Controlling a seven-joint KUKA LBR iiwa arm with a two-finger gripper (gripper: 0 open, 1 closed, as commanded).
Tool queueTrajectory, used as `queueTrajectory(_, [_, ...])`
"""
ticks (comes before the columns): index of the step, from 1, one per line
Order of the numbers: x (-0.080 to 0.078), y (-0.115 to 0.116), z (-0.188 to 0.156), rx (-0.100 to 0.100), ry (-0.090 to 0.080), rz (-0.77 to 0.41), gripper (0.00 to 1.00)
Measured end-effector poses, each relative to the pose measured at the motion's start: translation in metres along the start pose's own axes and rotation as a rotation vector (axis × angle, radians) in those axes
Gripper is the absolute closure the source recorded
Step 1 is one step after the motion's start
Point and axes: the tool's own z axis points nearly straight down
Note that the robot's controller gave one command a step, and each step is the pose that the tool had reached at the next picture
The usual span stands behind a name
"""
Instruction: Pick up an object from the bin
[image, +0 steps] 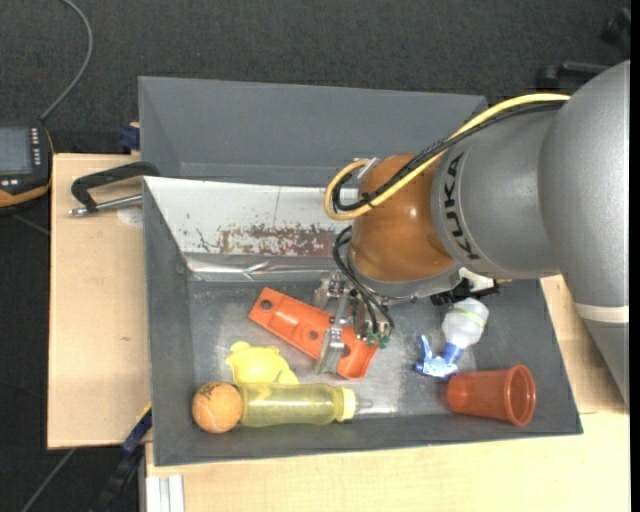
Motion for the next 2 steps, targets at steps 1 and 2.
queueTrajectory(1, [0.003, 0.0, -0.017, -0.004, -0.009, 0.06, 0.0])
queueTrajectory(2, [0.014, -0.009, 0.019, -0.003, -0.006, 0.151, 0.0])
